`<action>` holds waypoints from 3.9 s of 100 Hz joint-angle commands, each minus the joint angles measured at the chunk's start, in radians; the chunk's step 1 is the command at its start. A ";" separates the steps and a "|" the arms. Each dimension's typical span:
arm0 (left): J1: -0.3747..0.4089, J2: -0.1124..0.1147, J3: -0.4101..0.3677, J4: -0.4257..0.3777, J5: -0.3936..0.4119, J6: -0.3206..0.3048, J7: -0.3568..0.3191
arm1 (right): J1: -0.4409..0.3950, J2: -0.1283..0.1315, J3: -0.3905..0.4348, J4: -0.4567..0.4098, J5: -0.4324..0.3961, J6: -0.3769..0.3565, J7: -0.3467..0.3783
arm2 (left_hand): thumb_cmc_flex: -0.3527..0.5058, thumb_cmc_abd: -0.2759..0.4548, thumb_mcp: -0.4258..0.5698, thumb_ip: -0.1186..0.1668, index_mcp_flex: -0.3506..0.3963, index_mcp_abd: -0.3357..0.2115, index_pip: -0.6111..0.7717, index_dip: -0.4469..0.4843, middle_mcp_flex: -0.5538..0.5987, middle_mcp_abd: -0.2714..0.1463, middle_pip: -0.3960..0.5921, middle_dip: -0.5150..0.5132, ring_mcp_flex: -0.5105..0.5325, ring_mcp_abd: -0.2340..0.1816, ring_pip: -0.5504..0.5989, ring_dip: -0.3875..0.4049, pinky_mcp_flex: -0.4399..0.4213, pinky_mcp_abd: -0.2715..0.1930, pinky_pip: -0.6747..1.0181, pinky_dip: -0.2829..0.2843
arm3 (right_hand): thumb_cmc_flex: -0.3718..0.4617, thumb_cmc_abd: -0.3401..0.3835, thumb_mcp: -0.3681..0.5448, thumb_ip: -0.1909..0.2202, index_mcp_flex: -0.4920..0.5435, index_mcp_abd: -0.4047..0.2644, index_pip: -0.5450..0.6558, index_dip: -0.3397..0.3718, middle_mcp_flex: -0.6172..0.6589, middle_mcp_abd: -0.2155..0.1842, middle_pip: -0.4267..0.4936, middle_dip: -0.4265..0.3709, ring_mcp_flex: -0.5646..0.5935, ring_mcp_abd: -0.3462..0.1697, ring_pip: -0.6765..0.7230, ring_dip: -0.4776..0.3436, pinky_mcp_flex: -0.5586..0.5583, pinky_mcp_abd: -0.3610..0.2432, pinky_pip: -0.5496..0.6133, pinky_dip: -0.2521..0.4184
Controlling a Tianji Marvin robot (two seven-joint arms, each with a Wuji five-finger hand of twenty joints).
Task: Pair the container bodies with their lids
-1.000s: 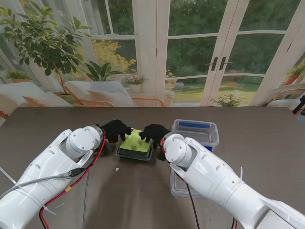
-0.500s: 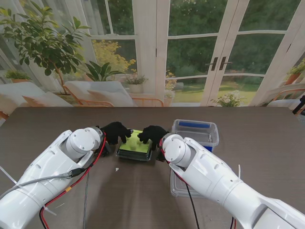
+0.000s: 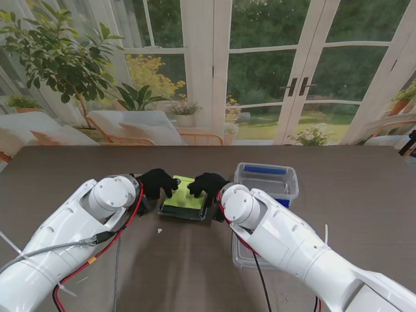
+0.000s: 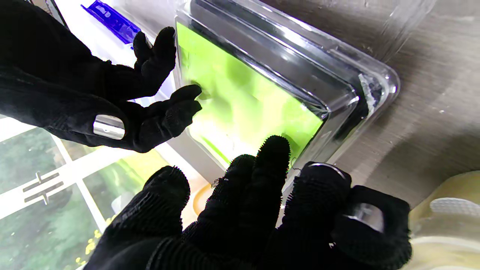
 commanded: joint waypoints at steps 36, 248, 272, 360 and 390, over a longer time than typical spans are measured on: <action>0.029 0.017 -0.005 -0.031 0.023 0.059 -0.058 | -0.010 -0.003 -0.003 0.003 -0.002 0.004 0.005 | -0.006 0.002 -0.027 0.016 0.000 0.022 0.000 0.002 -0.021 0.127 -0.054 -0.027 -0.028 0.067 -0.016 0.009 -0.003 -0.012 0.016 0.027 | 0.001 -0.020 0.015 -0.004 -0.048 0.001 0.006 0.010 -0.046 0.088 -0.015 -0.029 -0.015 -0.001 0.000 -0.014 0.149 -0.020 -0.008 0.035; -0.136 -0.031 0.131 0.218 0.012 -0.007 -0.026 | 0.115 -0.132 -0.043 0.329 0.084 -0.088 0.037 | -0.005 0.008 -0.047 0.020 -0.019 0.015 -0.014 -0.004 -0.041 0.107 -0.060 -0.030 -0.036 0.061 -0.021 0.010 -0.013 -0.017 0.006 0.042 | -0.005 -0.002 -0.012 0.000 -0.217 0.028 0.042 0.031 -0.183 0.096 0.009 -0.038 -0.054 -0.005 0.032 -0.016 0.137 -0.053 0.021 0.047; -0.118 -0.018 0.123 0.191 0.034 0.010 -0.037 | 0.108 -0.126 -0.038 0.313 0.090 -0.094 0.034 | -0.003 0.009 -0.051 0.020 -0.017 0.017 -0.015 -0.005 -0.043 0.107 -0.060 -0.030 -0.037 0.061 -0.022 0.010 -0.016 -0.020 0.005 0.042 | -0.005 -0.003 -0.014 -0.002 -0.235 0.020 0.038 0.029 -0.189 0.088 0.008 -0.038 -0.058 -0.003 0.032 -0.016 0.129 -0.053 0.019 0.048; 0.035 0.021 -0.071 -0.073 0.116 -0.013 0.009 | 0.016 -0.006 0.054 -0.013 0.046 0.002 -0.011 | -0.002 0.002 -0.046 0.021 -0.015 0.017 -0.013 -0.004 -0.037 0.116 -0.057 -0.020 -0.052 0.060 -0.029 0.006 -0.029 -0.028 0.003 0.042 | -0.007 -0.015 -0.047 -0.003 -0.240 -0.019 0.026 0.022 -0.169 0.053 -0.035 -0.057 0.008 0.037 0.039 -0.015 0.153 -0.021 0.012 0.058; 0.186 0.022 -0.169 -0.249 0.115 -0.029 0.068 | -0.119 0.105 0.157 -0.257 -0.119 0.041 0.004 | -0.007 -0.007 -0.023 0.018 -0.011 0.004 -0.006 0.000 -0.060 0.100 -0.078 -0.081 -0.332 0.076 -0.521 -0.212 -0.434 -0.050 -0.369 -0.030 | 0.012 -0.050 -0.032 -0.010 -0.200 -0.017 0.034 0.026 -0.120 0.077 -0.005 -0.042 -0.037 0.006 -0.012 -0.025 0.054 -0.011 -0.143 -0.002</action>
